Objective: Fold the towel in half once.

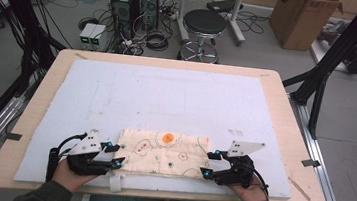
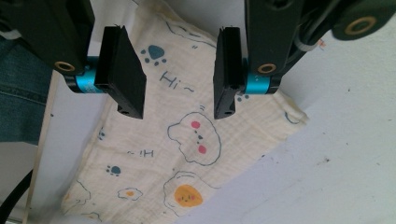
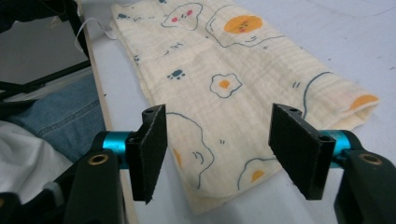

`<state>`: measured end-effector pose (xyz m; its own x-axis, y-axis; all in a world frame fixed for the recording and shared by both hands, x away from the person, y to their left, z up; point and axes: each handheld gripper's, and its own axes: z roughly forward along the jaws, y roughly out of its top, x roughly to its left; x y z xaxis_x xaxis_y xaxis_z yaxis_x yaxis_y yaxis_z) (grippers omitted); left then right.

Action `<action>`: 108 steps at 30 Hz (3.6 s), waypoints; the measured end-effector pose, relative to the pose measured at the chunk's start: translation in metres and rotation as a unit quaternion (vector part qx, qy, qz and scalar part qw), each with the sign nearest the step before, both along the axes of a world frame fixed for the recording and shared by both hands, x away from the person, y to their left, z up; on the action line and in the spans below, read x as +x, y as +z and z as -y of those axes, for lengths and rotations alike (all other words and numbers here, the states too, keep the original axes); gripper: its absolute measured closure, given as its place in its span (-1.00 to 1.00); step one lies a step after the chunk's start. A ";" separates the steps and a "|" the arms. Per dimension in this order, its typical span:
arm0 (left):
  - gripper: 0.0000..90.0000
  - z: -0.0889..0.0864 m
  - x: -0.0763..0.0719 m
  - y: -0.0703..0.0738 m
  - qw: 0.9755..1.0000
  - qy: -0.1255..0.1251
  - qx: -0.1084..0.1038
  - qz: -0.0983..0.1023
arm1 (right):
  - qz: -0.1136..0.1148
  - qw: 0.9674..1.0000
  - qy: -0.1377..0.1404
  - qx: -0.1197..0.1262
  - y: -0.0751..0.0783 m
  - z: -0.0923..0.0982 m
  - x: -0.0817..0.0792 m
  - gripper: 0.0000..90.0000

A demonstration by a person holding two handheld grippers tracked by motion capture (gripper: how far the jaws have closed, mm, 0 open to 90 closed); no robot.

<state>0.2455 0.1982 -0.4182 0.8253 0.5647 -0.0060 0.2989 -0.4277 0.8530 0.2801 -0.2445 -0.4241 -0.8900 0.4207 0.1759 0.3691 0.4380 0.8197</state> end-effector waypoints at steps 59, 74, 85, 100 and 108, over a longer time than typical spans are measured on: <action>0.89 0.057 0.093 -0.020 0.993 0.071 0.080 -0.047 | -0.108 0.991 -0.040 -0.074 -0.014 -0.064 0.103 0.92; 0.88 0.056 0.092 -0.021 0.993 0.073 0.080 -0.046 | -0.104 0.989 -0.086 -0.051 -0.017 -0.004 0.092 0.89; 0.74 0.051 0.086 -0.012 0.996 0.072 0.057 -0.024 | -0.069 0.994 -0.077 -0.026 -0.004 -0.009 0.086 0.79; 0.83 0.036 0.094 -0.020 0.991 0.096 0.079 -0.051 | -0.083 0.992 -0.058 -0.073 -0.014 -0.035 0.098 0.80; 0.83 0.030 0.094 -0.020 0.991 0.092 0.073 -0.061 | -0.083 0.992 -0.067 -0.064 -0.017 -0.016 0.093 0.81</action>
